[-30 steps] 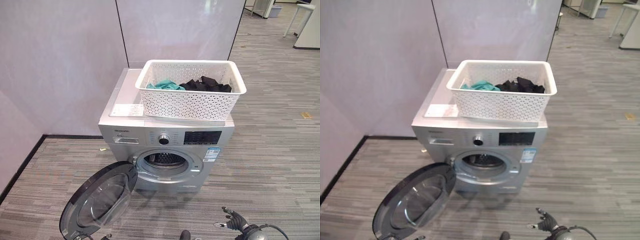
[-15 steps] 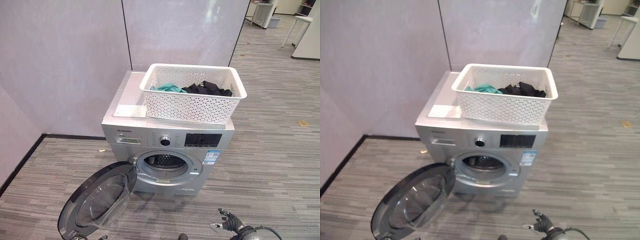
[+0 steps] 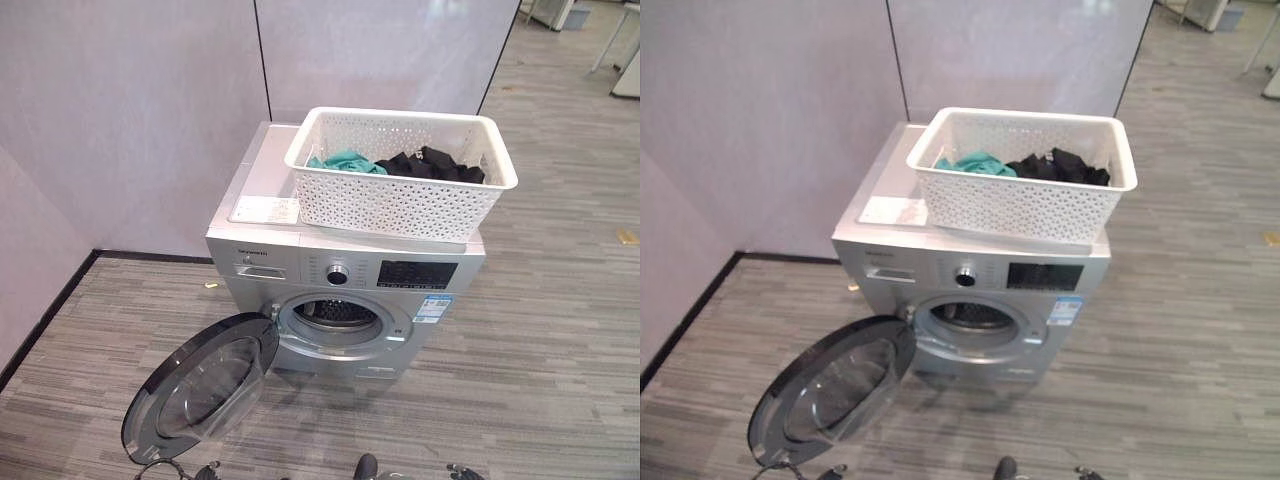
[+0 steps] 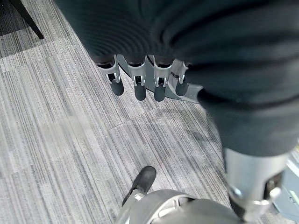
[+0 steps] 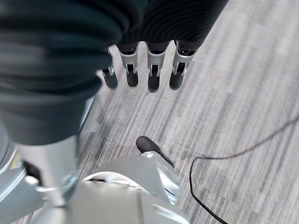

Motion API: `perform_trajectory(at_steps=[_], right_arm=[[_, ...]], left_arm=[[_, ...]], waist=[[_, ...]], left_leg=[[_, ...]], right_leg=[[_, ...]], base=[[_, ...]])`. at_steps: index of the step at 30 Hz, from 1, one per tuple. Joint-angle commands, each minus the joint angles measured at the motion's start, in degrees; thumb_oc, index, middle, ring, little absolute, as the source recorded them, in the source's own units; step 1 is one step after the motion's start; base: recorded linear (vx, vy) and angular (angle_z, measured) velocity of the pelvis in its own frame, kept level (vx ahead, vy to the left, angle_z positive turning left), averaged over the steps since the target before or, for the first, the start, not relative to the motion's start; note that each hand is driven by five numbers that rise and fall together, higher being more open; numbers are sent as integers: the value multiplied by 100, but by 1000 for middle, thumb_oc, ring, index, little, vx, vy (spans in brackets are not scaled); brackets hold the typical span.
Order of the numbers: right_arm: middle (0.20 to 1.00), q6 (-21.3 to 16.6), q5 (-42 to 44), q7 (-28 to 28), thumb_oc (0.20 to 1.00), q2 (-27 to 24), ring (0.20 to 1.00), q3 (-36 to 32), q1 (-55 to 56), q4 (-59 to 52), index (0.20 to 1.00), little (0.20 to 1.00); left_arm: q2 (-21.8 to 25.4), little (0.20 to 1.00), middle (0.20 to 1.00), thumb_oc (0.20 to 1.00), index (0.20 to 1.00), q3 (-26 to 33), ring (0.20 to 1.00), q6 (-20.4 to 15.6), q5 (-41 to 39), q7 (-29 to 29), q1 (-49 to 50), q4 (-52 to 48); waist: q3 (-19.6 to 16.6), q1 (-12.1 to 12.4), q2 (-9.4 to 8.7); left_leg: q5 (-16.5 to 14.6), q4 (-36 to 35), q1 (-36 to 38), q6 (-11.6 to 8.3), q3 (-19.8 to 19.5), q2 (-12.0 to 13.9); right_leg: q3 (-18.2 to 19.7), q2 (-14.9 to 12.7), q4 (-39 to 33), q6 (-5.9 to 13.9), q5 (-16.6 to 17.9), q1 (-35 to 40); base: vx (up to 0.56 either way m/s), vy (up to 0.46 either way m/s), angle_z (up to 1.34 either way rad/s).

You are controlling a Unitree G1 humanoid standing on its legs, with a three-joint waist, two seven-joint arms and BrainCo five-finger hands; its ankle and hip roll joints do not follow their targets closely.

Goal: Grab the laundry basket,head to the washer,open it,put in the laundry and shut it.

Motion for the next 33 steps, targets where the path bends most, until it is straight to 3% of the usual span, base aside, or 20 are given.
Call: perform_trajectory(at_steps=[1,11,14,18,19,20,21,22,23,25,26,33], right_arm=[[1000,6,-35,32,1000,268,1000,118,-181,400,1000,1000],[1000,-24,-91,36,1000,283,1000,255,-291,80,1000,1000],[1000,-52,-62,19,1000,151,1000,300,-368,-441,1000,1000],[1000,-94,86,8,1000,5,1000,175,-277,-997,1000,1000],[1000,-92,86,8,1000,4,1000,175,-276,-999,1000,1000],[1000,-117,111,21,1000,-63,1000,158,-195,-1262,1000,1000],[1000,-116,131,35,1000,-93,1000,135,-165,-1383,1000,1000],[1000,-128,126,39,1000,-119,1000,109,-141,-1468,1000,1000],[1000,-138,106,36,1000,-149,1000,92,-118,-1578,1000,1000],[1000,-124,26,45,1000,-203,1000,75,-24,-1901,1000,1000],[1000,-118,-47,76,1000,-278,1000,115,29,-2074,1000,1000],[1000,-128,-161,145,1000,-430,1000,109,204,-2344,1000,1000]], left_arm=[[-177,1000,1000,1000,1000,-23,1000,-7,30,-114,-209,93],[-43,1000,1000,1000,1000,-30,1000,20,135,-159,-190,117],[104,1000,1000,1000,1000,17,1000,23,192,-150,-145,55],[223,1000,1000,1000,1000,143,1000,43,143,-131,-91,3],[222,1000,1000,1000,1000,143,1000,43,143,-131,-90,2],[257,1000,1000,1000,1000,184,1000,40,115,-129,-81,-14],[280,1000,1000,1000,1000,235,1000,34,89,-120,-95,-11],[303,1000,1000,1000,1000,293,1000,29,63,-103,-89,7],[315,1000,1000,1000,1000,346,1000,17,38,-91,-86,23],[361,1000,1000,1000,1000,439,1000,5,28,-55,-89,12],[375,1000,1000,1000,1000,423,1000,-13,82,-64,-89,0],[398,1000,1000,1000,1000,362,1000,-28,205,-80,-9,29]], waist=[[72,-47,-246],[181,26,-351],[406,66,-389],[584,-29,-296],[586,-31,-296],[599,-117,-300],[617,-142,-307],[597,-129,-320],[607,-154,-350],[623,-218,-418],[635,-256,-436],[437,-284,-497]], left_leg=[[359,-16,-153,-157,-188,-198],[-4,410,-223,35,-186,-319],[-276,679,-225,244,-229,-407],[-300,733,-5,342,-223,-437],[-300,734,-3,342,-224,-438],[-237,815,41,285,-324,-472],[-198,805,77,232,-339,-481],[-285,763,161,153,-358,-479],[-236,727,191,117,-301,-458],[-325,827,263,22,-431,-433],[-357,883,311,16,-490,-424],[-283,835,376,-164,-603,-208]], right_leg=[[459,-202,-1263,678,584,916],[596,-394,-755,725,506,794],[722,-618,30,774,518,519],[669,-753,1104,776,755,135],[668,-754,1106,777,753,137],[849,-520,855,737,700,35],[855,-473,589,719,695,-28],[782,-561,300,821,708,-46],[626,-655,-164,850,1002,-110],[842,-849,-576,1030,1436,-375],[960,-838,-618,1054,1482,-388],[859,-479,-814,926,1341,-57]], base=[[48,95,3],[51,113,1],[45,194,-11],[67,164,-5],[103,23,0],[102,-9,3],[195,-31,3],[138,-90,22],[166,-135,19],[207,-171,7],[240,-133,17],[119,-143,28]])
